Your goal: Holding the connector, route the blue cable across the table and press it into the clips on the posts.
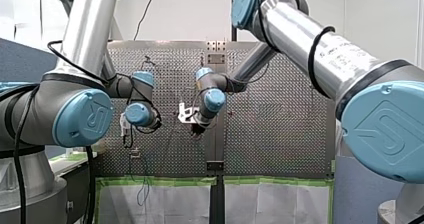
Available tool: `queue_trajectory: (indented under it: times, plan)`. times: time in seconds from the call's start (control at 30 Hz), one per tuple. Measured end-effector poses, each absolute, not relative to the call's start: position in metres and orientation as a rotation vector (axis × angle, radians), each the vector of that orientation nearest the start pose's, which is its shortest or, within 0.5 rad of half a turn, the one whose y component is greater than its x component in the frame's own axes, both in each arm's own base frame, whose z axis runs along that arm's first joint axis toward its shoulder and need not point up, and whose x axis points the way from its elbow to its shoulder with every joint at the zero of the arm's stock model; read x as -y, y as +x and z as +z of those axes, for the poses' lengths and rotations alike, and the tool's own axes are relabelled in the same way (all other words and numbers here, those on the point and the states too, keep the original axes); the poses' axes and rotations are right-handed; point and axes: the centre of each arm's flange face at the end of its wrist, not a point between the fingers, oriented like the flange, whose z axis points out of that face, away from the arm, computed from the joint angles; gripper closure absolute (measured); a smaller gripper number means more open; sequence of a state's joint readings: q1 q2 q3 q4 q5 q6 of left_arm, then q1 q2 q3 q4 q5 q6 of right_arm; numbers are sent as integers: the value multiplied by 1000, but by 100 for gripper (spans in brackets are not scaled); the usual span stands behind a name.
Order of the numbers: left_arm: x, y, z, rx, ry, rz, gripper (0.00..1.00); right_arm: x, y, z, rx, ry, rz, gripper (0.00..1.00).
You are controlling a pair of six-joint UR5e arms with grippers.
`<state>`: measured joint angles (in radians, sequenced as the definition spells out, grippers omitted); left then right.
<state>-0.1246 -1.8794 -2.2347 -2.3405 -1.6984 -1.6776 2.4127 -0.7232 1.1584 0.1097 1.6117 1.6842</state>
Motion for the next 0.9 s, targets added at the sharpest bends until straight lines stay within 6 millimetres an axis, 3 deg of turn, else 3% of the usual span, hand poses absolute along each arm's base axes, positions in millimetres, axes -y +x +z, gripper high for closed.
queue_trajectory:
  times: [0.03, 0.07, 0.3, 0.53, 0.7, 0.73, 0.9]
  plan:
    - [173, 412, 127, -1740, -78, -58, 88, 379, 609, 145, -1290, -2779, -1632, 100]
    - [173, 412, 127, -1740, -77, -58, 82, 381, 605, 148, -1293, -2769, -1638, 100]
    - [175, 415, 140, -1692, -101, -89, 79, 385, 596, 181, -1321, -2640, -1766, 100]
    - [178, 423, 172, -1571, -137, -183, 76, 385, 597, 233, -1305, -2526, -1946, 100]
    - [181, 433, 172, -1558, -125, -218, 74, 382, 597, 270, -1271, -2476, -2050, 100]
    - [180, 436, 172, -1557, -123, -213, 78, 381, 596, 276, -1264, -2470, -2064, 100]
    - [173, 455, 165, -1557, -136, -158, 80, 378, 599, 273, -1252, -2475, -2059, 100]
